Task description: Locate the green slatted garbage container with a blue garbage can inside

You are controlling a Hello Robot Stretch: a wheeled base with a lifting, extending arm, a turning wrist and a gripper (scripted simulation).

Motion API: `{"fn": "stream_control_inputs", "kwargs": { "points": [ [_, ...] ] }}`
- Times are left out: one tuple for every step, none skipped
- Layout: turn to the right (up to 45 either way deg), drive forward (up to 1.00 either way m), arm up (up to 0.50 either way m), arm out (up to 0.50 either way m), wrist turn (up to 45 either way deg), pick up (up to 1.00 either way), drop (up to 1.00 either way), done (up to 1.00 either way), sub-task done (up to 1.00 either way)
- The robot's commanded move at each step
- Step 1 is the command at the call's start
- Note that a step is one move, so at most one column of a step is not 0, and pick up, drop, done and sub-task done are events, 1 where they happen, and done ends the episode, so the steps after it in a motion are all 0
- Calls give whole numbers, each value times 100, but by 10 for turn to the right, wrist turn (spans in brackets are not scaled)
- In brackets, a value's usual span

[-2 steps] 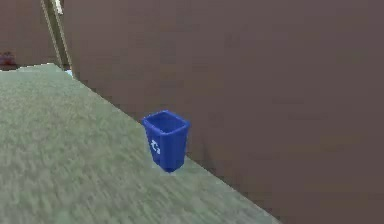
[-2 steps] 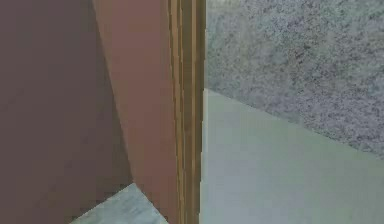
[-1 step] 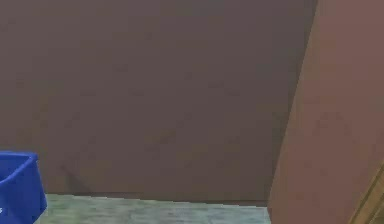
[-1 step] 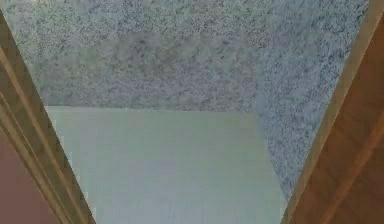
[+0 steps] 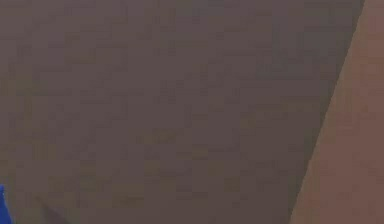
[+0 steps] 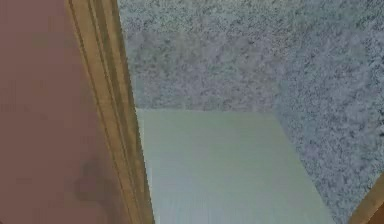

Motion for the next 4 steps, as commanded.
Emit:
{"fn": "stream_control_inputs", "kwargs": {
  "points": [
    [-450, 0, 0, 0, 0, 0, 0, 0, 0],
    [-390, 0, 0, 0, 0, 0, 0, 0, 0],
    [0, 55, 0, 0, 0, 0, 0, 0, 0],
    [-270, 0, 0, 0, 0, 0, 0, 0, 0]
  ]
}}
